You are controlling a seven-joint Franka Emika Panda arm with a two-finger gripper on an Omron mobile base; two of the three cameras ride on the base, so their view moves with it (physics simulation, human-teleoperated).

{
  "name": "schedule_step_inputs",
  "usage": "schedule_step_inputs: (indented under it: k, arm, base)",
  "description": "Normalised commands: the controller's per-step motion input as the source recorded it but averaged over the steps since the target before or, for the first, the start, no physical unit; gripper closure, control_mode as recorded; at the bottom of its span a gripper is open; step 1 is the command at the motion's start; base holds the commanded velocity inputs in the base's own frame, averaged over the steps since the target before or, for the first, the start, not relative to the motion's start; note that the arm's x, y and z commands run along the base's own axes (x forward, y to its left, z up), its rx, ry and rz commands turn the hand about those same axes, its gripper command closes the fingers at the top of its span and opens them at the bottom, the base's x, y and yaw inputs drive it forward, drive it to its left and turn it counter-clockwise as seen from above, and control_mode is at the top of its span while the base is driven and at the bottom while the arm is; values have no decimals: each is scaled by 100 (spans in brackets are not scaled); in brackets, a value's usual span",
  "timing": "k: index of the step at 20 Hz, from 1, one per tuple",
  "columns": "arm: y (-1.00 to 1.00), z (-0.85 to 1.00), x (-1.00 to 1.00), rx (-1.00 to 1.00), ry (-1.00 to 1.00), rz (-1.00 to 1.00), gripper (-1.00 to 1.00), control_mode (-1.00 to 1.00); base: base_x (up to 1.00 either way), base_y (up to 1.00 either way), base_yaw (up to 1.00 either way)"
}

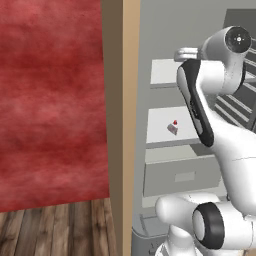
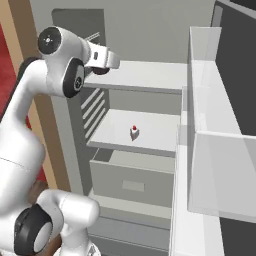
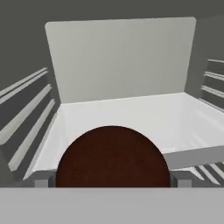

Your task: Take the cupcake and cake from the fridge and place them on the empty tray on the dining counter.

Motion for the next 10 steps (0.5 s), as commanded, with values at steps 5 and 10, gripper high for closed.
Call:
schedule_step_inputs:
  k: [5,10]
  arm:
    - [7,0,-100,12,5,-9,100,-100]
    - [28,-11,-100,-1,0,-2,100,-100]
  base:
    - [0,0,0]
    - [0,0,0]
